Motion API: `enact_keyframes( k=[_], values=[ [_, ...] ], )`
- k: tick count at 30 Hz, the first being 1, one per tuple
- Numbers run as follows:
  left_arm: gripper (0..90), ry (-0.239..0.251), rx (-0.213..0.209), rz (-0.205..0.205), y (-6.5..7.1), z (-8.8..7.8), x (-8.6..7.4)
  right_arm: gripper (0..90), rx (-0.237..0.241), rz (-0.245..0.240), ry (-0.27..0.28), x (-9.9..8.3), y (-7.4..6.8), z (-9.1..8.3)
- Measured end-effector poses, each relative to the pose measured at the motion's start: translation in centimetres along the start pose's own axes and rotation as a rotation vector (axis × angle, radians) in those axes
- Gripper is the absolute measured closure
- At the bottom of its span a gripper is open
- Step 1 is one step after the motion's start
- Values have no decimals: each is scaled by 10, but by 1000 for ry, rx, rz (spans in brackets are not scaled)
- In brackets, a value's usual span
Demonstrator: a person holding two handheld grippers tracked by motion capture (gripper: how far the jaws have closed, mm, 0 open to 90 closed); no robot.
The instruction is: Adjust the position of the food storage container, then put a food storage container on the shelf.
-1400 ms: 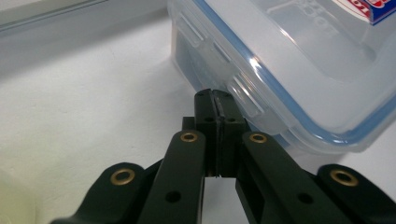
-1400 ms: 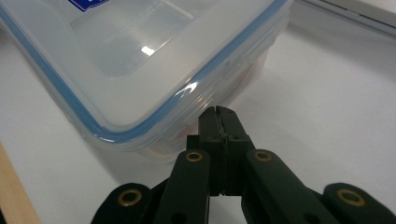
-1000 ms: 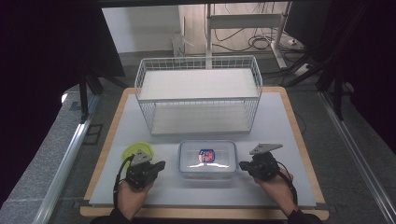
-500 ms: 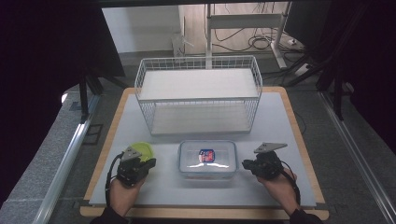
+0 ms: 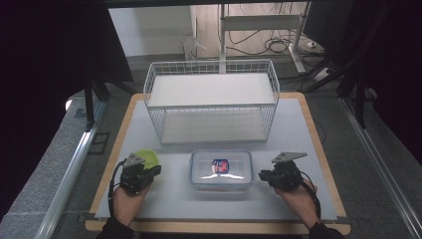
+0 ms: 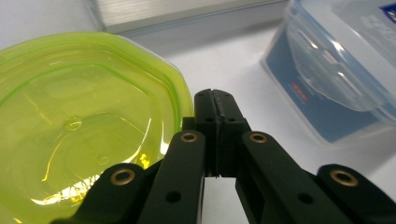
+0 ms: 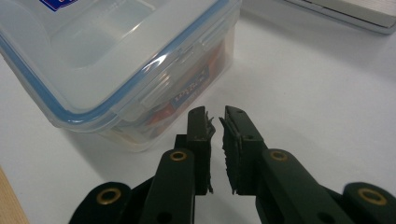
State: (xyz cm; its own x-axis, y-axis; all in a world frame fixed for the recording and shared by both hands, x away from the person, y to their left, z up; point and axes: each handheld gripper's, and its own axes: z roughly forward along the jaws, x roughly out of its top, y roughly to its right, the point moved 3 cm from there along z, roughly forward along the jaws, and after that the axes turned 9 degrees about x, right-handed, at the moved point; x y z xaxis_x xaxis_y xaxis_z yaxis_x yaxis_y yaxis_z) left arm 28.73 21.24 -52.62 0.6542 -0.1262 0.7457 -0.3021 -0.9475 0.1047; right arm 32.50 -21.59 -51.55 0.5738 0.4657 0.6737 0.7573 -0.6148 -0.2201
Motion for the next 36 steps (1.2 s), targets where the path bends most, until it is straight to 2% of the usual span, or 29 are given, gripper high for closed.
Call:
enact_keyframes(
  k=[5,9,10,12,13,17,20,21,22,24,28,29,32,36],
  values=[
    [897,5,16,-12,-10,3,3,798,1,-4,3,0,0,0],
    [895,2,9,-1,-6,2,2,798,-2,-13,10,1,-1,-2],
    [878,9,-2,19,0,1,2,792,-6,-30,16,1,-2,-3],
    [824,14,-3,45,6,-1,2,782,-9,-39,21,1,-2,-6],
    [787,13,3,73,11,-2,1,772,-13,-43,25,1,-2,-8],
    [611,5,8,138,25,-3,-2,700,-14,-38,51,-1,1,-15],
    [512,-14,6,184,35,-1,-7,628,-7,-34,57,-2,3,-18],
    [461,-14,6,184,35,-1,-7,628,-7,-34,57,-2,3,-18],
    [404,-31,1,215,39,1,-11,571,2,-30,54,-3,3,-17],
    [365,-44,11,240,42,2,-14,546,2,-34,50,-3,3,-16],
    [276,-42,-9,236,43,4,-13,483,-3,-44,42,-3,2,-14],
    [254,-34,-37,222,43,4,-12,466,-3,-41,43,-3,2,-14],
    [172,-37,-50,211,42,5,-12,426,-1,-31,51,-3,4,-14],
    [141,-29,-59,216,42,7,-12,391,3,-26,47,-3,5,-12]
  ],
)
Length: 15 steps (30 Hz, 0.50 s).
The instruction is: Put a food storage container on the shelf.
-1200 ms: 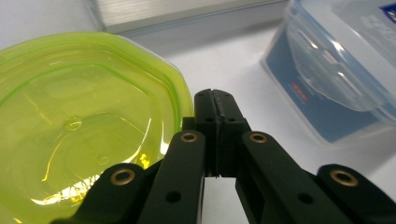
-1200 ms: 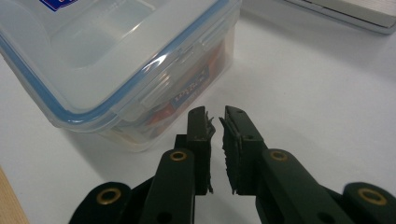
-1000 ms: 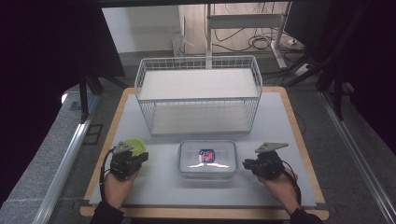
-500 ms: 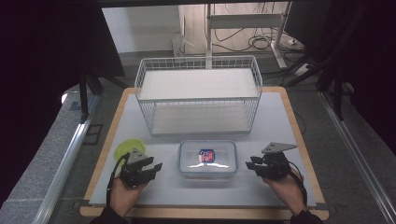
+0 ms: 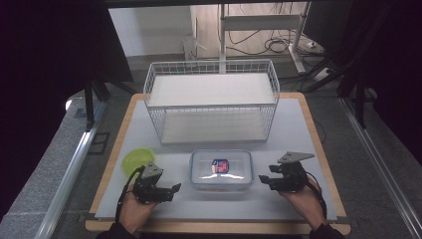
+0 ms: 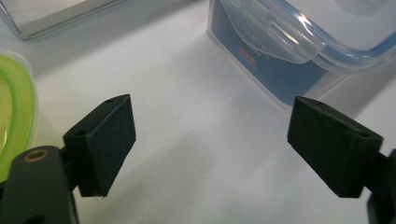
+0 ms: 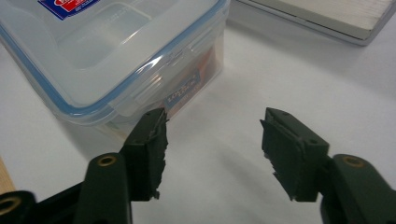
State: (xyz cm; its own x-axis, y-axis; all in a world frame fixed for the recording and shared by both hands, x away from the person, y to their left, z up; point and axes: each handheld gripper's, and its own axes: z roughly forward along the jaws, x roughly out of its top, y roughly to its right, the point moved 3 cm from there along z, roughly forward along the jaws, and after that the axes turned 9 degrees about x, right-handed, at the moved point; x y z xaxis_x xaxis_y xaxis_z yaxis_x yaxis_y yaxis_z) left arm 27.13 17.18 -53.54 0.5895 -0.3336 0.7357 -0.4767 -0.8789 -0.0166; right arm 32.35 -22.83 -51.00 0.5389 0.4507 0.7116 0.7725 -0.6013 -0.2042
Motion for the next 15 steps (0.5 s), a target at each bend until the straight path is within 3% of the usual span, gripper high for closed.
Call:
enact_keyframes(
  k=[6,11,15],
  values=[
    [91,18,-13,77,4,5,2,277,6,9,-5,1,0,2],
    [94,8,-37,55,7,4,11,214,11,37,14,5,0,1],
    [94,25,-88,21,8,2,21,205,18,44,25,8,-1,-1]
  ],
)
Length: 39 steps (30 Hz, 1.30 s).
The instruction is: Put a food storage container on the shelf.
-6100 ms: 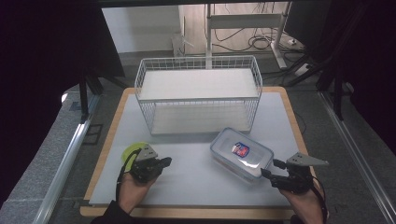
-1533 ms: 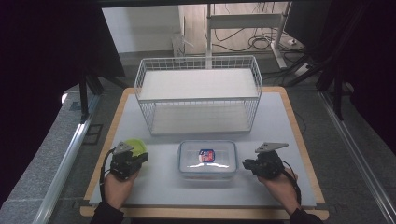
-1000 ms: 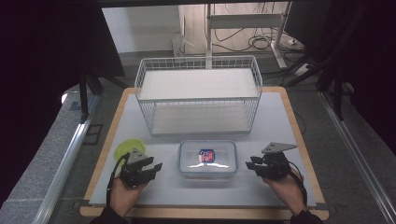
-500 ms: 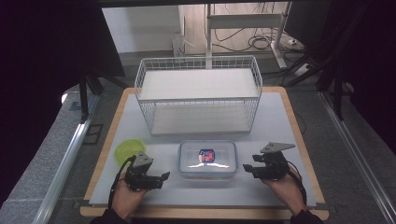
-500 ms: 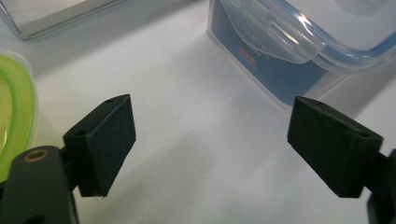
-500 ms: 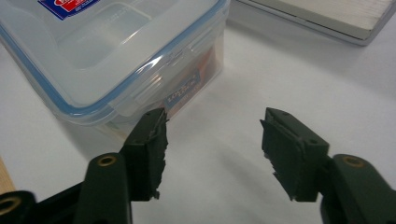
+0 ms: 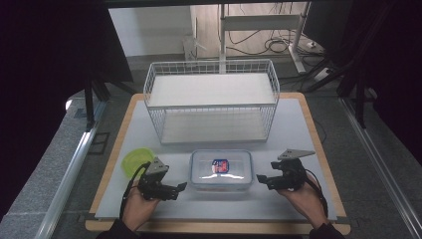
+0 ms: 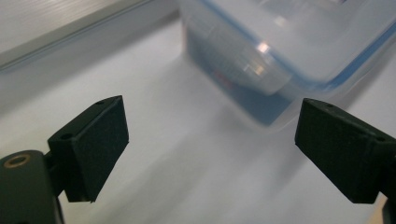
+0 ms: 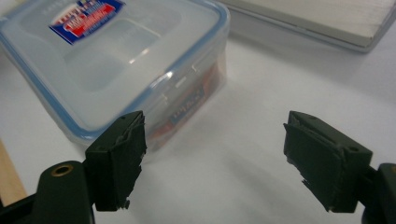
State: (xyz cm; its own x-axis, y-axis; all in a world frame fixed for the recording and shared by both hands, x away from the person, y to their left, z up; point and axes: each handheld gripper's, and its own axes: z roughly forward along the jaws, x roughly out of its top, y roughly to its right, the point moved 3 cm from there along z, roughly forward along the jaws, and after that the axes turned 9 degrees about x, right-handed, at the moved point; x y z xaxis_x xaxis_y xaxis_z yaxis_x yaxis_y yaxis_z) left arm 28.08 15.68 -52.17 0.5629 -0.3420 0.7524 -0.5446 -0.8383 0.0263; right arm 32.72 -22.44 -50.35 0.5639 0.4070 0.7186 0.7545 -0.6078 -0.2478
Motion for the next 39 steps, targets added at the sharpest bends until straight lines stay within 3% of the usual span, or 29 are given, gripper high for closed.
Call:
enact_keyframes(
  k=[4,6,8,11,12,17,18,19,20,21,22,23,26,28,29,32,34,35,39],
  values=[
    [90,17,-44,-22,2,0,13,201,36,17,16,9,-4,-4],
    [46,-10,-91,-38,2,8,23,201,60,32,11,13,-5,-3],
    [30,-24,-103,-43,2,14,26,178,102,50,3,17,-7,0],
    [11,-44,-139,-61,4,24,31,152,124,56,-13,20,-9,5],
    [4,-61,-168,-68,6,31,33,134,137,44,-45,21,-12,14],
    [0,-87,-202,-56,11,44,39,129,160,46,-81,26,-13,28],
    [0,-87,-224,-65,12,47,40,127,170,55,-90,27,-12,32],
    [0,-93,-246,-87,11,52,41,125,209,83,-93,29,-10,38],
    [0,-93,-246,-87,11,52,41,125,209,83,-93,29,-10,38],
    [0,-97,-297,-114,8,57,41,92,255,119,-103,30,-8,45],
    [0,-97,-297,-114,8,57,41,92,255,119,-103,30,-8,45],
    [0,-107,-332,-144,7,62,40,76,290,147,-110,31,-6,50],
    [0,-115,-343,-148,7,61,39,71,307,168,-115,31,-3,53],
    [0,-114,-342,-145,7,61,39,127,310,177,-116,31,-3,50],
    [0,-116,-328,-122,9,59,39,153,302,178,-107,31,-2,47],
    [8,-120,-310,-106,13,55,39,180,299,181,-99,30,-3,44],
    [33,-103,-291,-100,14,49,38,216,287,171,-87,30,-6,41],
    [67,-97,-283,-78,16,43,36,249,271,158,-79,29,-9,36],
    [111,-64,-257,-72,22,34,30,298,265,169,-67,22,-18,29]
  ],
)
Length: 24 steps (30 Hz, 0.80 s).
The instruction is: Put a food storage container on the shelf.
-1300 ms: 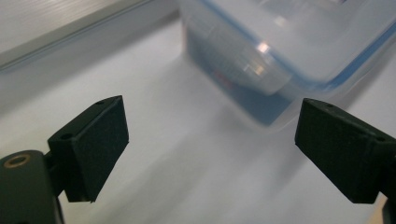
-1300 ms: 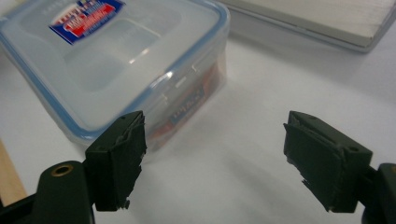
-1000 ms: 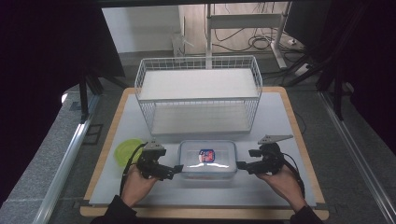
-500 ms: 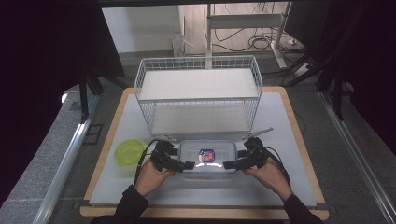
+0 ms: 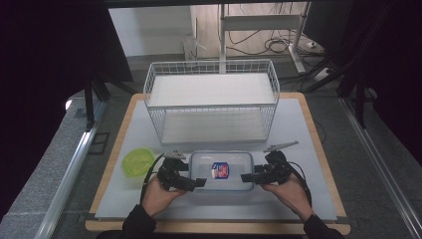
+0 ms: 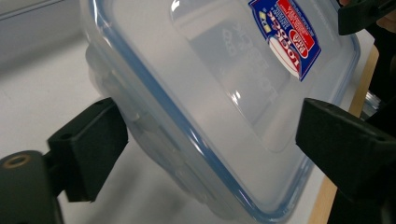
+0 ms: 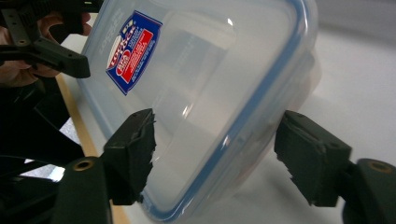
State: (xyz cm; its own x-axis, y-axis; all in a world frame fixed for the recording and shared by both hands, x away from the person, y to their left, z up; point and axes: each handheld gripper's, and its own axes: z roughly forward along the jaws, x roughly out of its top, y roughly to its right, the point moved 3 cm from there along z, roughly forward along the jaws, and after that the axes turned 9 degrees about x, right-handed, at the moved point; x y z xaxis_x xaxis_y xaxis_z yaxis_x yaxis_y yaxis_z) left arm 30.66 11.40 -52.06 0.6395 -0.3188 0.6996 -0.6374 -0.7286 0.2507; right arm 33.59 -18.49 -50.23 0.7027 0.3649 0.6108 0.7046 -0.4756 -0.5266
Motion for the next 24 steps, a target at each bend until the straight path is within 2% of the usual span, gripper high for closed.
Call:
enact_keyframes(
  k=[2,3,4,9,12,13,14,19,22,24],
  values=[
    [201,42,-4,-31,-1,-8,-4,340,2,-5,7,-5,-3,-3],
    [246,42,-4,-31,-1,-8,-4,340,2,-5,7,-5,-3,-3],
    [294,71,-21,-46,-2,-14,-8,385,-1,-24,19,-9,-8,-7],
    [371,90,-24,-65,1,-20,-13,449,-1,-42,34,-15,-13,-13],
    [429,113,-60,-93,0,-26,-20,482,5,-46,44,-18,-15,-15],
    [454,113,-60,-93,0,-26,-20,482,5,-46,44,-18,-15,-15],
    [467,123,-74,-101,0,-29,-24,502,19,-43,56,-20,-16,-17],
    [466,133,-48,-94,4,-29,-27,512,36,-24,85,-23,-16,-17],
    [447,128,-26,-80,7,-29,-25,515,60,39,127,-25,-12,-16],
    [446,133,-27,-82,7,-29,-25,516,61,59,140,-25,-12,-16]
  ],
)
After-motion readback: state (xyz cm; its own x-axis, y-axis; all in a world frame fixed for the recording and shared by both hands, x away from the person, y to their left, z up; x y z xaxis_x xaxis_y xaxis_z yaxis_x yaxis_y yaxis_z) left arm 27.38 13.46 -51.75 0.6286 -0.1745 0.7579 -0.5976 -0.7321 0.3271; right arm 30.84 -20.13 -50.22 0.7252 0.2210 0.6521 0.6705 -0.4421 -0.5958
